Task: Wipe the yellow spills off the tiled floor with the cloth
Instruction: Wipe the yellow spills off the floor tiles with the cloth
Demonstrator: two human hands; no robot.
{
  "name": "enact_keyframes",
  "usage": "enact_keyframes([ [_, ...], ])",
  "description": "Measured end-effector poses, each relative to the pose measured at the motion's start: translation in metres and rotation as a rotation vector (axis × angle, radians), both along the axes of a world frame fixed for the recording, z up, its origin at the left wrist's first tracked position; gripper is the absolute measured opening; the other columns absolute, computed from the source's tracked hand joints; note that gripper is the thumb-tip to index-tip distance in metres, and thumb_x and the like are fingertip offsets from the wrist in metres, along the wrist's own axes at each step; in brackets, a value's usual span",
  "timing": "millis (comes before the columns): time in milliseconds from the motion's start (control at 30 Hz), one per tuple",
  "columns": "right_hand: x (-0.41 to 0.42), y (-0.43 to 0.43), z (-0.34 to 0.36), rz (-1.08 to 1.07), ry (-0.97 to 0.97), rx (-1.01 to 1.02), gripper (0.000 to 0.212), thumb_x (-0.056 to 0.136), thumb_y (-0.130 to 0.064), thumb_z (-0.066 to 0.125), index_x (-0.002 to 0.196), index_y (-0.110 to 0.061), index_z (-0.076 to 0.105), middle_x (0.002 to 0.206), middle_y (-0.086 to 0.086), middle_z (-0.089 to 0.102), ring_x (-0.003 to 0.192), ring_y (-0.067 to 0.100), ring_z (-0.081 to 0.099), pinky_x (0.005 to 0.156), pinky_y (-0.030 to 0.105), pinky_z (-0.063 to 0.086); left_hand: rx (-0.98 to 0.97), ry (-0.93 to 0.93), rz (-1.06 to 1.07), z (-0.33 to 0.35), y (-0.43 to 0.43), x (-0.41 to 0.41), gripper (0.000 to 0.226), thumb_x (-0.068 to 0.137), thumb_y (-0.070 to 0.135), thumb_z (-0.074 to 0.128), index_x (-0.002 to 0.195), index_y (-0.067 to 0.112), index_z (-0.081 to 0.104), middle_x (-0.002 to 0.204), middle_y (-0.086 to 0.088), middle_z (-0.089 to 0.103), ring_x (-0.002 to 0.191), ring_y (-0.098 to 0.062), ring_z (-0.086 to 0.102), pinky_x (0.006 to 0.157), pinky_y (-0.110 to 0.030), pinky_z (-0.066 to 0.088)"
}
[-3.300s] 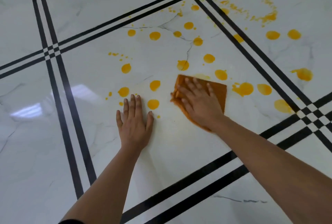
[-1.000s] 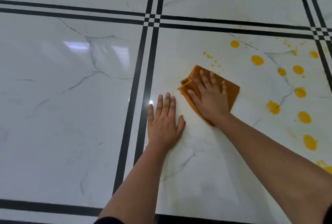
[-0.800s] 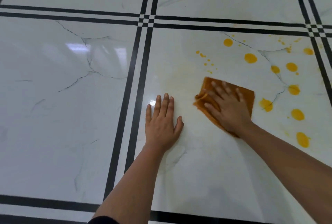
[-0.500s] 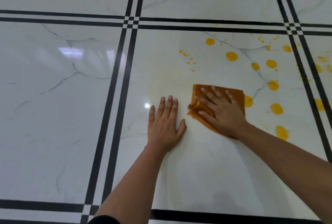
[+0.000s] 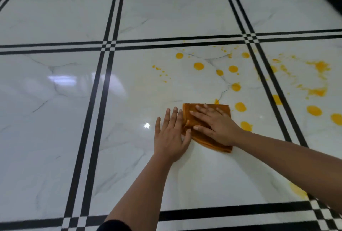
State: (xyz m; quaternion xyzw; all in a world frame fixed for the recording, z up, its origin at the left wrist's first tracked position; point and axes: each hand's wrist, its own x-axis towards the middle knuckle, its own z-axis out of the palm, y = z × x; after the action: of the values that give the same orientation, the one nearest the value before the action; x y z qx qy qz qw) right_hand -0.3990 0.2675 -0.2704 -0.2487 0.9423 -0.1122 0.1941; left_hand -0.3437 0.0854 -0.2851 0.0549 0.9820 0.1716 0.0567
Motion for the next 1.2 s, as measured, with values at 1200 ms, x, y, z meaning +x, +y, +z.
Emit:
enact_keyframes([
  [1200,0.038,0.201,-0.004,-0.388,0.090,-0.155,0.058,0.091,-0.046,0.021,0.142,-0.023,0.034,0.151,-0.001,0.031,0.143,0.018,0.019,0.114,0.038,0.016,-0.295,-0.172,-0.175,-0.010,0.170,-0.055,0.083,0.079,0.076,0.017,0.143,0.036,-0.017,0.156,0.000,-0.018,0.141,-0.027,-0.019,0.107,-0.065,-0.005],
])
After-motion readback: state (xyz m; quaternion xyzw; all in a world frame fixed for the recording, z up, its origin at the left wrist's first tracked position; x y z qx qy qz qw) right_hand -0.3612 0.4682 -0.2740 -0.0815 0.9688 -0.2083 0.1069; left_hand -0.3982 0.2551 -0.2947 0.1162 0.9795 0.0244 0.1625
